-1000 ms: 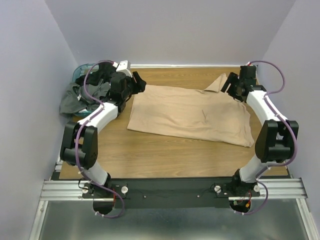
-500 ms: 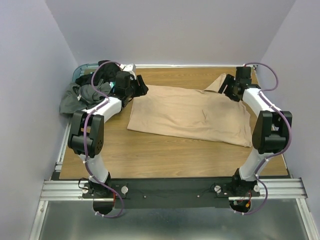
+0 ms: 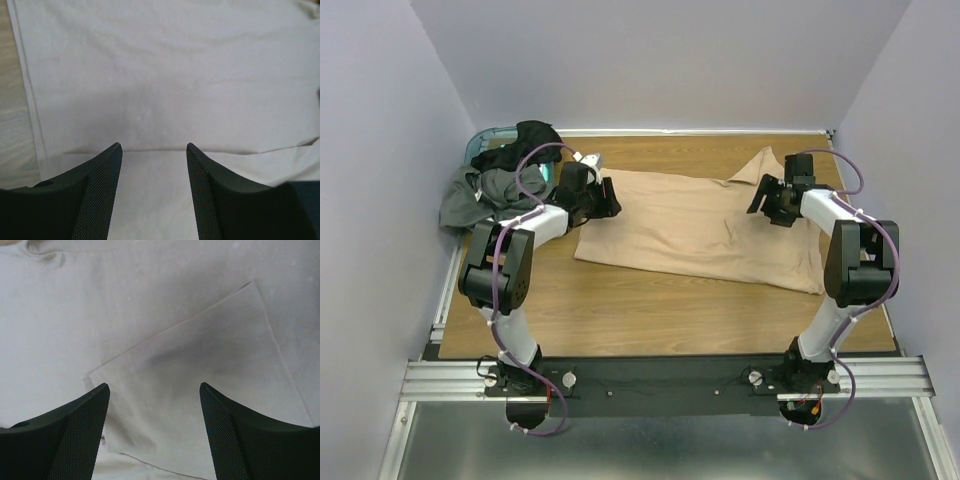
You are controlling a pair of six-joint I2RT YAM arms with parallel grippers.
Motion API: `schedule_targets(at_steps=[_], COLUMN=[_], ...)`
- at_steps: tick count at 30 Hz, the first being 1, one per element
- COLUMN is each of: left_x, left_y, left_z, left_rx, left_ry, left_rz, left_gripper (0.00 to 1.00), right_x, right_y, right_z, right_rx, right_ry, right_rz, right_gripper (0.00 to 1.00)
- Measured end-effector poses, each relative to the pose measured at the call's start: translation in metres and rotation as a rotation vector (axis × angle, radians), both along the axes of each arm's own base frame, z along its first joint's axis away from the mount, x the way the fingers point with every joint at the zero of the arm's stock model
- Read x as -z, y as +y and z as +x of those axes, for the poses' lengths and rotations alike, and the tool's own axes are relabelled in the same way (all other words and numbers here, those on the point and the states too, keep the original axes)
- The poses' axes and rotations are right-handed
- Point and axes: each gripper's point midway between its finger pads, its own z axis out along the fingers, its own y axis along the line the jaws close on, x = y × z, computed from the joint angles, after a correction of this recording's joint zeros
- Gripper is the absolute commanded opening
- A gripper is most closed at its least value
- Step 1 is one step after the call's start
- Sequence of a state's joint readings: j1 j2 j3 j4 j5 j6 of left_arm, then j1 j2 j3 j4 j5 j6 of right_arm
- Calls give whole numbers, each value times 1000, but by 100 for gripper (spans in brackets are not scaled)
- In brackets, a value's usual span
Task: Fold and stack the t-shirts
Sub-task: Fold the tshirt
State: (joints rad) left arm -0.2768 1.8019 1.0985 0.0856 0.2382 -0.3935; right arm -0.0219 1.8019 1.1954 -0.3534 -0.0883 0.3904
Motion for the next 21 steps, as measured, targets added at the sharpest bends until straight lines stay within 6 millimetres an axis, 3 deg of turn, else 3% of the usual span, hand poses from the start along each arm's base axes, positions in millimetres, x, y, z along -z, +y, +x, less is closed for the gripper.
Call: schedule_targets(at_steps=[7,16,21], left_x=[49,51,52], left_y=[12,12,12], left_z=[-33,-38,-57], left_rx=[30,33,21], left_ry=[108,93,121], left_rz=[72,55,17], left_gripper=[62,63,63], right_x=[19,30,29], right_y=[-1,-1,0], right_z=[-14,-21,-27], right_rx=[-30,-26,-7], right_ry=[47,39,8], right_rz=[-18,-18,-6], right_gripper=[80,80,80])
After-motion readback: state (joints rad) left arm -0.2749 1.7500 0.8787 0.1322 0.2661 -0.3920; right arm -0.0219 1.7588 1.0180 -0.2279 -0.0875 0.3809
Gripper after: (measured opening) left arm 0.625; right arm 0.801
